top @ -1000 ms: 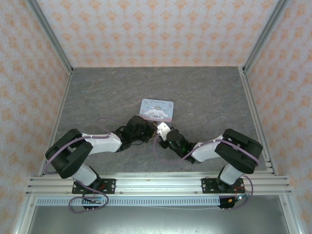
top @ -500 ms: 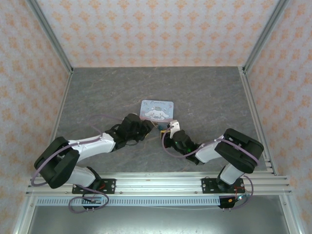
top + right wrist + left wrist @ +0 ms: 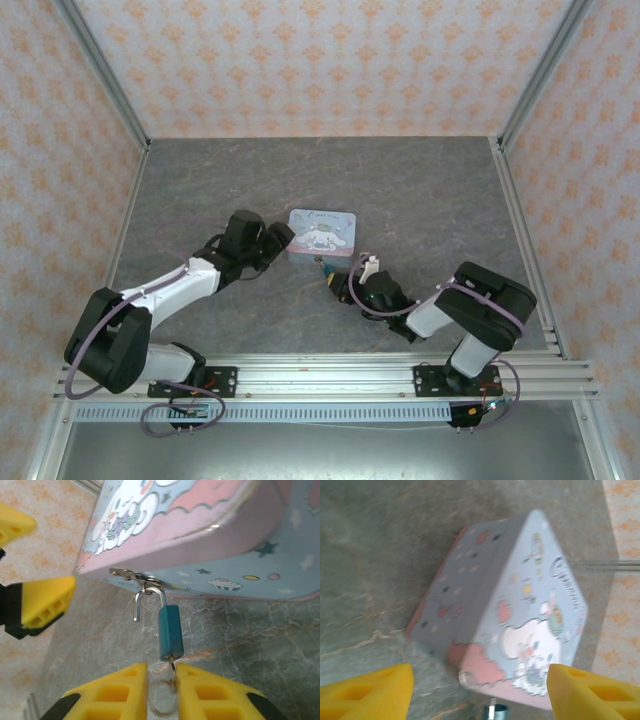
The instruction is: Unlock the padlock with the key
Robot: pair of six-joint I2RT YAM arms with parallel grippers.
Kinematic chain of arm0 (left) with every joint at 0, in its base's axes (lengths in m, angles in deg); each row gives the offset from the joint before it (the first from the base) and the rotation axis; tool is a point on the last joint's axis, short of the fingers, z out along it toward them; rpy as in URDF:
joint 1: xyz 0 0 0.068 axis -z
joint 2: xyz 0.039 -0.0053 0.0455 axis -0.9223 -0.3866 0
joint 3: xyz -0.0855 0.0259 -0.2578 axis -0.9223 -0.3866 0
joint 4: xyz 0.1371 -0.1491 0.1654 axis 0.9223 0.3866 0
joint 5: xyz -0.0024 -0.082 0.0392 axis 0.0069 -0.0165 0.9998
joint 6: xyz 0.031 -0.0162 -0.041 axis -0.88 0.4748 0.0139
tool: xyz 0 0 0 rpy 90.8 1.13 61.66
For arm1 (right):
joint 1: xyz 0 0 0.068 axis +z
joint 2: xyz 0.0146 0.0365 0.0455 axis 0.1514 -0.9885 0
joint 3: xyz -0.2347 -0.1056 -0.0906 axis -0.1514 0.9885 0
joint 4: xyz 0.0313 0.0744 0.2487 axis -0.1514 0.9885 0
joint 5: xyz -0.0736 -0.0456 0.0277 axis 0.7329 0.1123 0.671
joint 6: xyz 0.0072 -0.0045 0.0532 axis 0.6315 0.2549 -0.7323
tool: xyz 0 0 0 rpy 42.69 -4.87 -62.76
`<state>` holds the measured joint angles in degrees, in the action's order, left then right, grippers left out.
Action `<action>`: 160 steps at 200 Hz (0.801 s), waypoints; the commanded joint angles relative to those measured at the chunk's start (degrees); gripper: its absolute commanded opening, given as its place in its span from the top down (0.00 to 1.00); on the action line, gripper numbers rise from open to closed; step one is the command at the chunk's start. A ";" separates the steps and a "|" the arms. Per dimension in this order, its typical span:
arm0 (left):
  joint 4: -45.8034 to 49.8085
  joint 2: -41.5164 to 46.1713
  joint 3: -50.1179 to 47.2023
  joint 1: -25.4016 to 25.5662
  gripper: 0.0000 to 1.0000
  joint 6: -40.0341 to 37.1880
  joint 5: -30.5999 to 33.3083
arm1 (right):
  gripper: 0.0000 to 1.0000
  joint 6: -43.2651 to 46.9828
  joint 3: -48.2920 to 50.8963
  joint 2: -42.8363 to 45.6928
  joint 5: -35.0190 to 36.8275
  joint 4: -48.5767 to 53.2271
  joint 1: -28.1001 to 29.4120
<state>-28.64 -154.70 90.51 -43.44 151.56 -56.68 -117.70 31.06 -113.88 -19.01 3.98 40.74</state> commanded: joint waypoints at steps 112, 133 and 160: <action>4.53 -14.50 9.30 -1.83 0.35 -11.85 -5.01 | 0.30 11.93 -7.24 6.89 -20.48 12.87 -11.01; 3.71 -14.62 7.50 -1.84 0.37 -11.19 -5.59 | 0.30 14.06 -9.63 4.26 -21.73 12.21 -13.58; 3.93 -13.67 5.10 -1.75 0.40 -10.94 -5.18 | 0.30 16.77 -12.66 0.41 -25.36 9.92 -17.86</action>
<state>-26.98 -168.97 98.70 -44.93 141.04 -61.40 -105.13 21.68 -110.73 -40.61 17.88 25.92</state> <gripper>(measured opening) 0.609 0.701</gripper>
